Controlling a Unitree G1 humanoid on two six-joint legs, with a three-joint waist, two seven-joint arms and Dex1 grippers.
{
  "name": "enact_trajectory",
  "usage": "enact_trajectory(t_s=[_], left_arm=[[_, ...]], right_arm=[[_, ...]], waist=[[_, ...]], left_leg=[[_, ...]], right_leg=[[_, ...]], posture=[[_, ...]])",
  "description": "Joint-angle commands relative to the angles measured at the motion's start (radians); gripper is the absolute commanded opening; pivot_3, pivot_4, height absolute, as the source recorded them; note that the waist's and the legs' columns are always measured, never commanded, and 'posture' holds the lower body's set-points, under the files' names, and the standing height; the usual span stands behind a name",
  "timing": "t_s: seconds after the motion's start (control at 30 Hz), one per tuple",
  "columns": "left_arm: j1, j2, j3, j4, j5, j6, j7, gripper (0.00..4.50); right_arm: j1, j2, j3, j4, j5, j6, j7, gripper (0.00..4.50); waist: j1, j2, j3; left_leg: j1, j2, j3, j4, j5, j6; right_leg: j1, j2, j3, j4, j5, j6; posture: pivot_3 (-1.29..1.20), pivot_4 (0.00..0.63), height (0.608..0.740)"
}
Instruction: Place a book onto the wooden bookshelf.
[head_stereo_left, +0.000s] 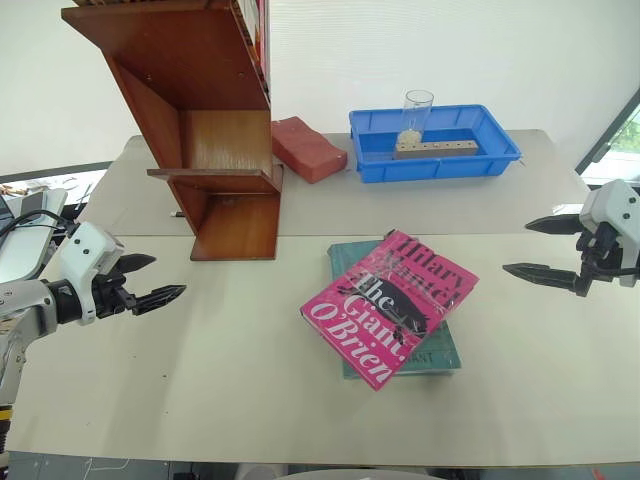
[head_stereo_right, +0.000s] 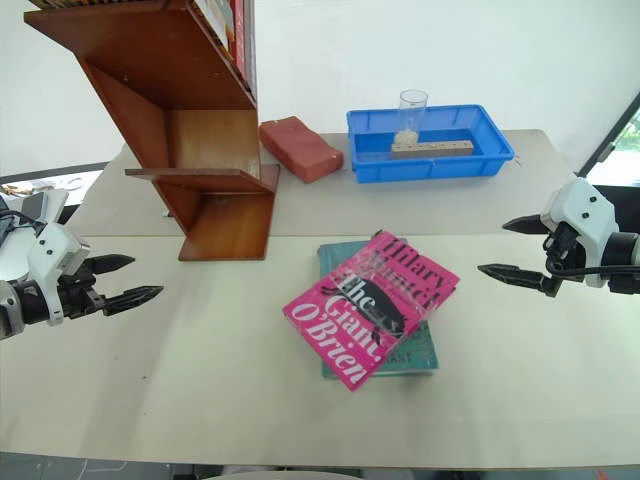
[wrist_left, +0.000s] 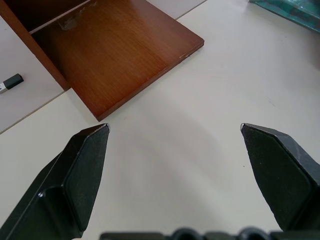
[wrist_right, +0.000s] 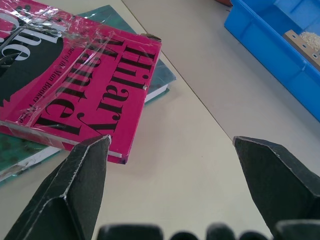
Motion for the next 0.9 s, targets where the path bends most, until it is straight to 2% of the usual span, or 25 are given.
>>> enact_trajectory(t_s=[0.03,0.2,0.47,0.67,0.77,0.9], left_arm=[[-0.015,0.024,0.009,-0.017,0.017,-0.030,-0.015,4.50],[-0.037,0.046,-0.010,0.007,0.027,-0.024,-0.047,4.50],[-0.091,0.000,0.002,-0.016,-0.030,-0.004,-0.055,4.50],[-0.124,-0.062,-0.044,-0.057,-0.086,0.002,-0.089,4.50],[-0.240,-0.131,-0.124,-0.008,-0.141,0.112,-0.088,4.50],[-0.365,-0.204,-0.214,0.073,-0.177,0.222,-0.113,4.50]], right_arm=[[-0.005,-0.002,-0.044,-0.026,0.001,-0.013,-0.016,4.36],[-0.010,0.010,-0.044,-0.010,-0.020,-0.037,-0.047,4.36],[-0.006,0.023,-0.036,-0.009,-0.038,-0.042,-0.080,4.36],[0.030,0.044,-0.073,-0.077,-0.005,-0.017,-0.085,4.36],[0.114,0.050,-0.119,-0.169,0.006,0.008,-0.089,3.59],[0.257,0.040,-0.151,-0.248,-0.058,-0.024,-0.088,2.23]], waist=[[0.000,0.000,0.000],[0.001,0.000,0.000],[0.001,0.000,0.000],[0.006,0.000,0.000],[0.015,0.000,0.000],[0.015,-0.001,-0.001]], left_leg=[[0.000,0.000,0.000,0.000,0.000,0.000],[0.000,0.000,0.000,0.000,0.000,0.000],[0.000,0.000,0.000,0.000,0.000,0.000],[0.000,0.000,0.000,0.001,0.000,0.000],[-0.001,0.000,0.000,0.002,0.000,0.000],[-0.002,-0.001,-0.001,0.002,0.000,0.000]], right_leg=[[0.000,0.000,0.000,0.000,0.000,0.000],[0.000,0.000,0.000,0.000,0.000,0.000],[0.000,0.000,0.000,0.000,0.000,0.000],[0.001,0.000,0.000,0.000,0.000,0.000],[0.002,0.000,0.000,0.000,0.000,0.001],[0.004,0.000,0.000,-0.001,0.000,0.002]], posture=[[0.00,0.150,0.649],[0.00,0.150,0.649],[0.00,0.150,0.649],[0.00,0.150,0.649],[0.00,0.150,0.649],[0.00,0.150,0.649]])
